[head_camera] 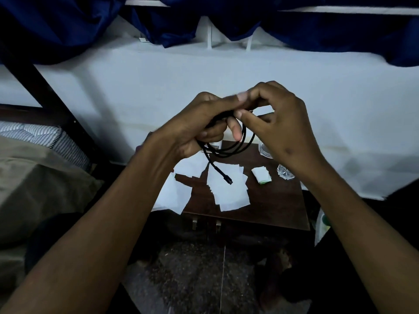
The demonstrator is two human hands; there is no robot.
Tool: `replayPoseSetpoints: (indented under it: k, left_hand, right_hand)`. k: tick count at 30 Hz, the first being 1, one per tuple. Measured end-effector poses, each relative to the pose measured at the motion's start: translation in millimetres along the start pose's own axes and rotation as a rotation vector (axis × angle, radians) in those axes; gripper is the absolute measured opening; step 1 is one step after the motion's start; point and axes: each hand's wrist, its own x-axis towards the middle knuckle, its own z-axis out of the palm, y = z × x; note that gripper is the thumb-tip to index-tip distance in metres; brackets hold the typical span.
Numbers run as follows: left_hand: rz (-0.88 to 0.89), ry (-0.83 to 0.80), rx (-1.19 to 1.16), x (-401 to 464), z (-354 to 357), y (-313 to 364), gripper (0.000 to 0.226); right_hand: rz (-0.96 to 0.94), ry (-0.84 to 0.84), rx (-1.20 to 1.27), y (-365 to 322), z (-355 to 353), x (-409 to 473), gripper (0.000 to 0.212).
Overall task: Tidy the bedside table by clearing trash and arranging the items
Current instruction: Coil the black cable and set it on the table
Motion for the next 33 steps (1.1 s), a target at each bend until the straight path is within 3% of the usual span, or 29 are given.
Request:
replayPoseSetpoints:
  k: [3,5,8,10,13,16,20,24,27,30,33]
  left_hand:
    - [0.077,0.038,-0.125,2.5,-7.3,-0.3,0.035]
    - [0.149,0.142,-0.24,6.5,-10.3,1.8,0.033]
    - [0.245,0.3,-0.391,12.4,-15.2,1.5,0.035]
    - [0.269,0.377,-0.413,14.4,-16.7,-3.3,0.036]
    - [0.264,0.458,-0.419,13.8,-12.7,-13.1,0.036]
    - [0.226,0.517,-0.418,13.8,-1.0,-23.7,0.038]
    - [0.17,0.607,-0.445,17.1,16.8,-41.0,0.039]
    - [0.141,0.695,-0.425,23.3,29.5,-60.2,0.034]
    - [0.093,0.723,-0.36,27.3,33.1,-75.6,0.019]
    - [0.055,0.729,-0.319,28.6,32.5,-95.7,0.004]
    - [-0.03,0.737,-0.165,30.8,29.9,-127.1,0.019]
  right_hand:
    - [0.138,0.045,0.235,6.0,6.3,-3.5,0.024]
    - [0.369,0.074,0.437,9.5,17.1,-22.9,0.031]
    - [0.705,-0.12,0.736,10.0,39.8,-64.4,0.046]
    - [0.761,-0.166,0.919,6.3,47.0,-77.8,0.049]
    - [0.712,-0.041,1.024,-2.3,43.3,-65.3,0.036]
    - [0.709,-0.001,0.923,-6.0,39.6,-37.4,0.033]
    - [0.717,-0.061,0.88,-10.5,49.0,-16.2,0.048]
    - [0.662,0.11,0.662,-0.7,72.0,-16.6,0.027]
    - [0.654,0.194,0.468,20.9,88.3,-20.4,0.025]
    - [0.618,0.173,0.27,46.9,95.1,-29.8,0.019]
    - [0.554,0.092,0.096,72.5,100.0,-43.4,0.012]
